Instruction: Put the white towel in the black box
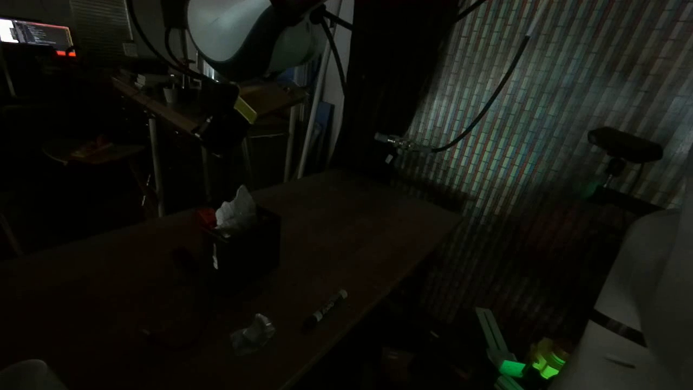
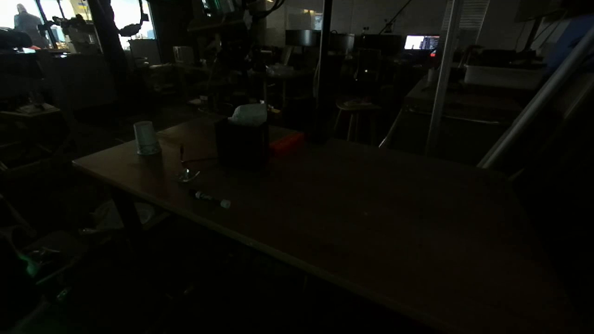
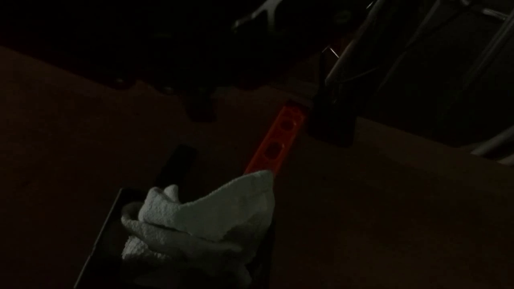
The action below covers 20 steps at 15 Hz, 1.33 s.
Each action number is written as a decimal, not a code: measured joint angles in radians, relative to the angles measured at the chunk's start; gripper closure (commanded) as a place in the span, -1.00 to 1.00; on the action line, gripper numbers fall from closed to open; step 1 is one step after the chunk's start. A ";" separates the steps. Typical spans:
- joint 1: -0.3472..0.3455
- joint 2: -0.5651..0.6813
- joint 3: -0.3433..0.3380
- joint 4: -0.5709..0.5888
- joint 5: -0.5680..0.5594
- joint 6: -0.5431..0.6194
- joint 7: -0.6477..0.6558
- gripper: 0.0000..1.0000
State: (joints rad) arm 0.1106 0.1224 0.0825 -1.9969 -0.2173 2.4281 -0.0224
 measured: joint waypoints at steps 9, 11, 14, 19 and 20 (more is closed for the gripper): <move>0.003 0.130 0.004 0.051 0.010 0.041 -0.002 1.00; -0.002 0.148 0.003 0.050 0.014 0.052 -0.002 1.00; -0.009 0.156 -0.001 0.036 0.018 0.066 -0.002 1.00; -0.021 0.153 -0.007 -0.005 0.029 0.092 -0.002 1.00; -0.023 0.152 -0.009 -0.016 0.029 0.094 -0.002 1.00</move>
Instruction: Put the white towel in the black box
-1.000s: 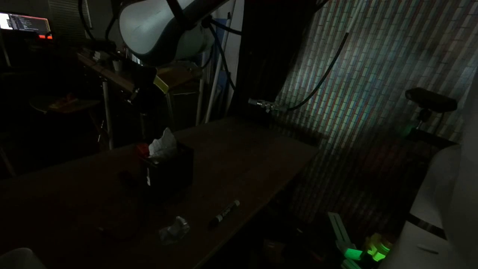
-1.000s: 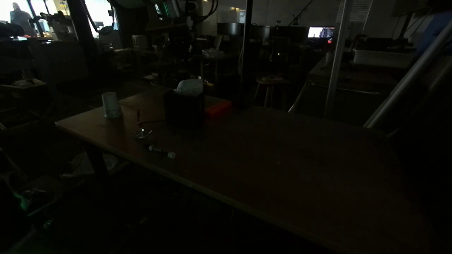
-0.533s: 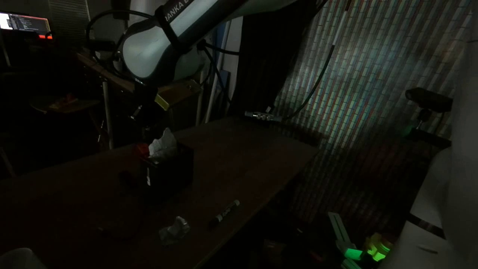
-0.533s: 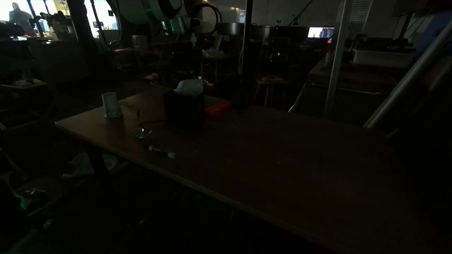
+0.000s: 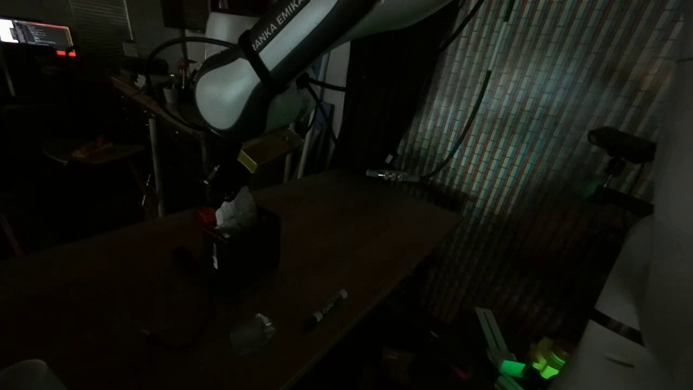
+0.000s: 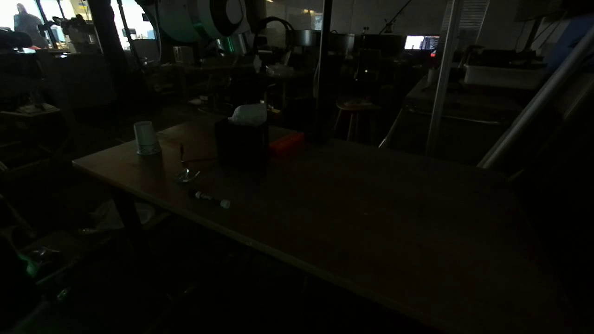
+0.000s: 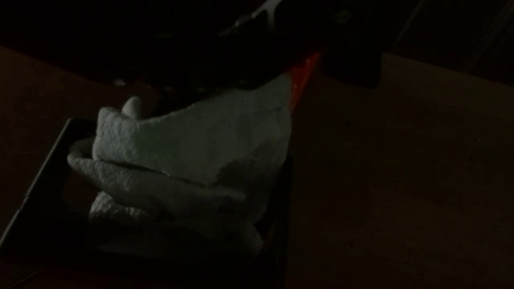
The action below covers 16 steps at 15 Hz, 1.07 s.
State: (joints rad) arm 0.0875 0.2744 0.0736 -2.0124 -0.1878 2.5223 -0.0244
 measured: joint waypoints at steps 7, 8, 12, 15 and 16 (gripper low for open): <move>0.000 -0.028 -0.002 -0.047 0.001 0.011 0.001 1.00; 0.002 -0.035 -0.002 -0.050 0.000 0.012 0.001 1.00; 0.010 -0.070 -0.001 -0.065 -0.003 0.012 0.001 1.00; 0.012 -0.089 0.000 -0.079 -0.003 0.012 0.002 1.00; 0.013 -0.093 0.000 -0.085 -0.003 0.012 0.002 1.00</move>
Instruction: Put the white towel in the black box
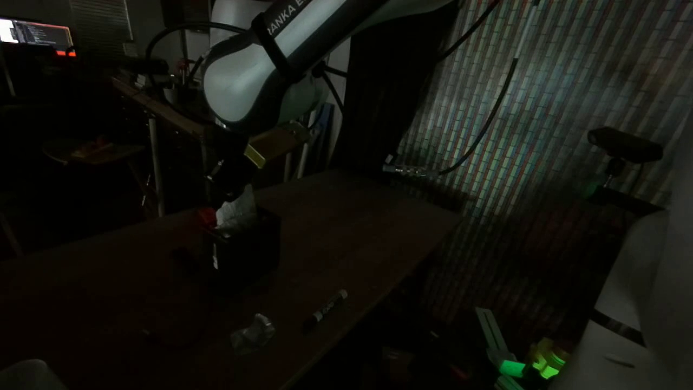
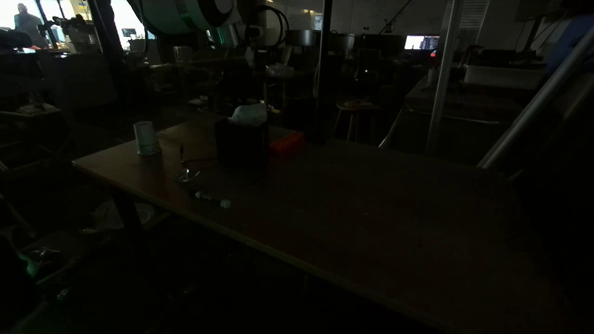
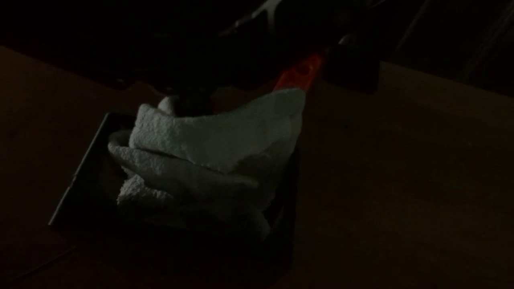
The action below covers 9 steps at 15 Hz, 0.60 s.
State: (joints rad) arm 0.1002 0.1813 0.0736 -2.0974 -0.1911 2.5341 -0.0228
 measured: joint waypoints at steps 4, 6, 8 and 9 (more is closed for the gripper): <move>0.000 -0.003 0.000 -0.023 0.000 0.000 0.001 1.00; 0.000 -0.003 0.001 -0.033 0.000 0.000 0.001 1.00; 0.001 -0.003 0.004 -0.040 0.000 0.000 0.001 1.00; 0.001 -0.003 0.005 -0.044 0.000 0.000 0.001 1.00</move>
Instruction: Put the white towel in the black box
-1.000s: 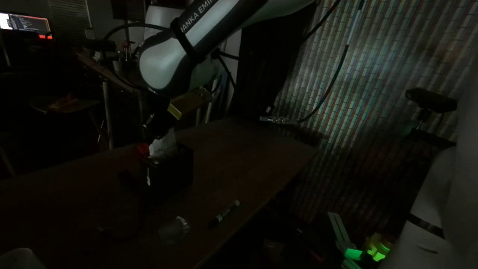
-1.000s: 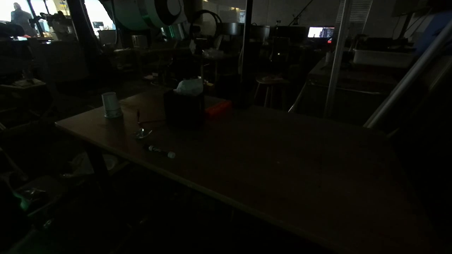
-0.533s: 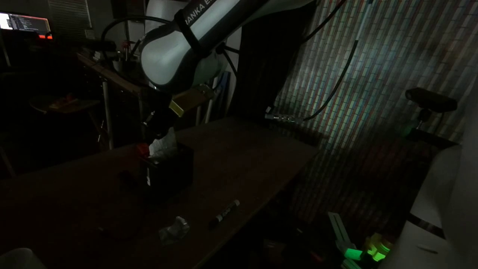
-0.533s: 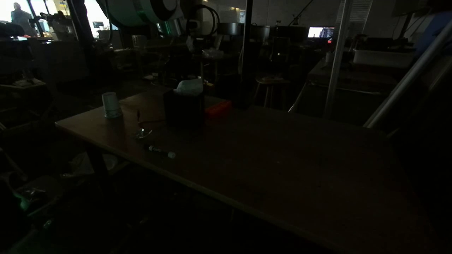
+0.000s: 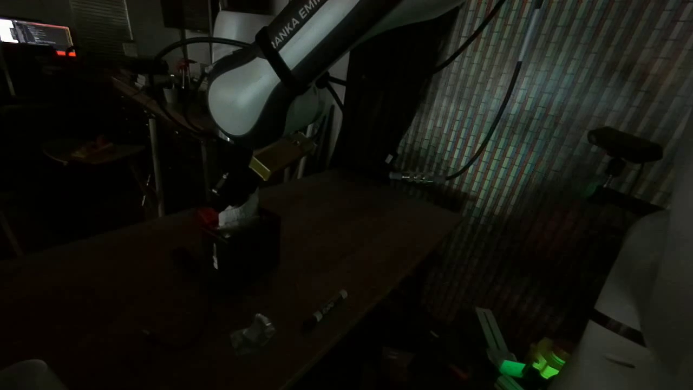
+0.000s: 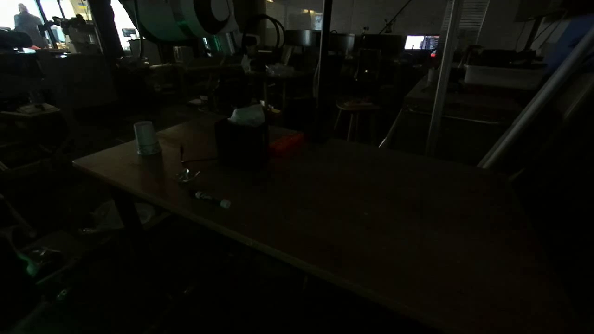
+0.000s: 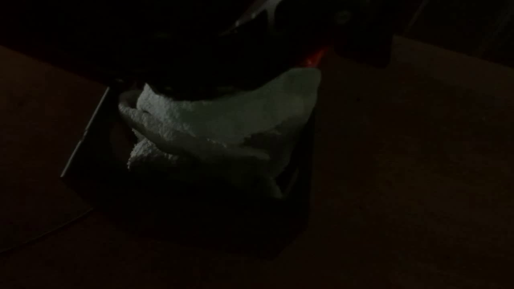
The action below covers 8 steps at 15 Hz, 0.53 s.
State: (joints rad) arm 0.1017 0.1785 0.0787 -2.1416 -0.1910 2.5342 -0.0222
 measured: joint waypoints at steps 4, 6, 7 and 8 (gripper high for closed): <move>0.004 0.001 0.003 -0.011 0.000 -0.002 0.000 1.00; 0.007 0.003 0.003 -0.013 0.000 -0.009 0.000 1.00; 0.009 0.005 0.003 -0.014 0.000 -0.014 0.000 1.00; 0.012 0.007 0.003 -0.013 -0.001 -0.018 0.000 1.00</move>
State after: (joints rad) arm 0.1136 0.1852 0.0821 -2.1550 -0.1917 2.5166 -0.0222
